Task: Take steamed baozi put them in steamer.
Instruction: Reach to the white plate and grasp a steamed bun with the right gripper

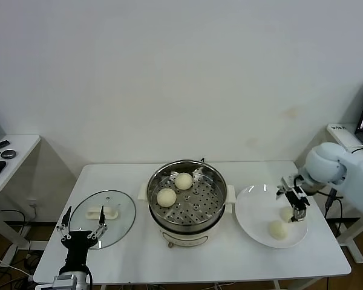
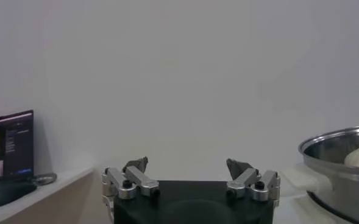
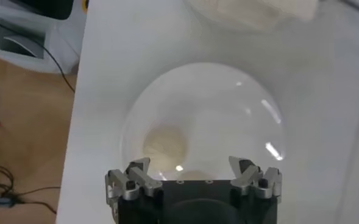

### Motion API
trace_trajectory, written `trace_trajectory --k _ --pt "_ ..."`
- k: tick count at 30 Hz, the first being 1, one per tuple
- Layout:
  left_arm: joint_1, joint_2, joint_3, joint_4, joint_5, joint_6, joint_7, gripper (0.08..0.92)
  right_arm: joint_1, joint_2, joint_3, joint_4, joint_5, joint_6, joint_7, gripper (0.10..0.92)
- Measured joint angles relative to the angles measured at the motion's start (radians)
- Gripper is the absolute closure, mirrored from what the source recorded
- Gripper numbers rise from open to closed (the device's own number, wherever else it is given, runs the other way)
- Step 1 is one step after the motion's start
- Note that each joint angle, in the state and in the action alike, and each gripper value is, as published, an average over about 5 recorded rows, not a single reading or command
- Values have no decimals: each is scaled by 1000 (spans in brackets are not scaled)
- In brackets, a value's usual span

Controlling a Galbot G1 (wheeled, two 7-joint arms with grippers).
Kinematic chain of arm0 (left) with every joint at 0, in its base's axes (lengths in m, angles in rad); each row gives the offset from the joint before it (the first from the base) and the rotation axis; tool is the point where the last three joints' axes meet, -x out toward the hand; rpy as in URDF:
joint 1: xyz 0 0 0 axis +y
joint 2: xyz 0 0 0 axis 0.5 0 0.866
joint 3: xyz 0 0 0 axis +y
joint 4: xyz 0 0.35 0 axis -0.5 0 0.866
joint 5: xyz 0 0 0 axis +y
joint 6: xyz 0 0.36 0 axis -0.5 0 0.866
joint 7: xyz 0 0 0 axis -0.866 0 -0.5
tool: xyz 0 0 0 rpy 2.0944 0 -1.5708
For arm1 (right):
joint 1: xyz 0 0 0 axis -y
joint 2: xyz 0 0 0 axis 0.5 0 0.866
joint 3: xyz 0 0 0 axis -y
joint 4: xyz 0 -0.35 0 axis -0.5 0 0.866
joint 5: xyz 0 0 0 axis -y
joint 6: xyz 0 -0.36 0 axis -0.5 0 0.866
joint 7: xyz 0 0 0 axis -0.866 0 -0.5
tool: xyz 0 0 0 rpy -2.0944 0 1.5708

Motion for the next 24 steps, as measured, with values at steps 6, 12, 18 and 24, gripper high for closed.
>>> trace_trajectory --k 6,12,18,24 --pt "3 -3 0 1 5 3 0 177 -101 9 67 -38 -32 2 19 203" --pt "4 -2 -1 0 8 3 0 177 -186 27 127 -74 -54 5 48 203" --pt "6 -3 -3 0 11 3 -1 177 -240 57 165 -112 -66 5 74 203" --pt "7 -4 -8 3 11 2 -2 177 -267 89 184 -140 -78 -2 85 209"
